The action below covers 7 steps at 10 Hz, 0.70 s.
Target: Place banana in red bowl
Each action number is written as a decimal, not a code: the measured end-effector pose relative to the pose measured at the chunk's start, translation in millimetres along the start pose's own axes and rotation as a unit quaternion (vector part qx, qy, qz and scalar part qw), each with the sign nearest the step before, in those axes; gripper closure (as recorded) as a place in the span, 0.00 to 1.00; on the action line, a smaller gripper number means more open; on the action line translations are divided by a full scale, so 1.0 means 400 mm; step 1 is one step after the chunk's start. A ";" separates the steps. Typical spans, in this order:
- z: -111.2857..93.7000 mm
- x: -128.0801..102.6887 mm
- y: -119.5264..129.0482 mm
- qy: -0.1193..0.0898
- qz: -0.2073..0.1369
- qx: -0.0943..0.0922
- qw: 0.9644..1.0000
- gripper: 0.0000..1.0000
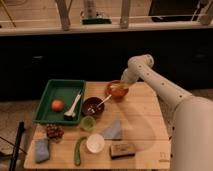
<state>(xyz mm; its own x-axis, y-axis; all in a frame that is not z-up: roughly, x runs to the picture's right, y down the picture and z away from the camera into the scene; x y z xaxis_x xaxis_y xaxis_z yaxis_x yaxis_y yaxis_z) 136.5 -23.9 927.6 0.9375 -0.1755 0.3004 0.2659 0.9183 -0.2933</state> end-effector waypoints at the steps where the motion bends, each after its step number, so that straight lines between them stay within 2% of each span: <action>1: 0.002 -0.001 -0.003 -0.001 0.002 0.001 1.000 1.00; 3: 0.005 -0.004 -0.010 -0.005 0.005 -0.002 1.000 0.86; 7: 0.009 -0.014 -0.019 -0.019 -0.002 -0.006 1.000 0.44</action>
<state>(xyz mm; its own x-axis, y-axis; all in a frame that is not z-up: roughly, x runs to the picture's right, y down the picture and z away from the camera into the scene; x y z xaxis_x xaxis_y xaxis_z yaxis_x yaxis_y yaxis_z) 128.3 -28.6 931.4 0.9270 -0.1663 0.3361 0.2734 0.9131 -0.3025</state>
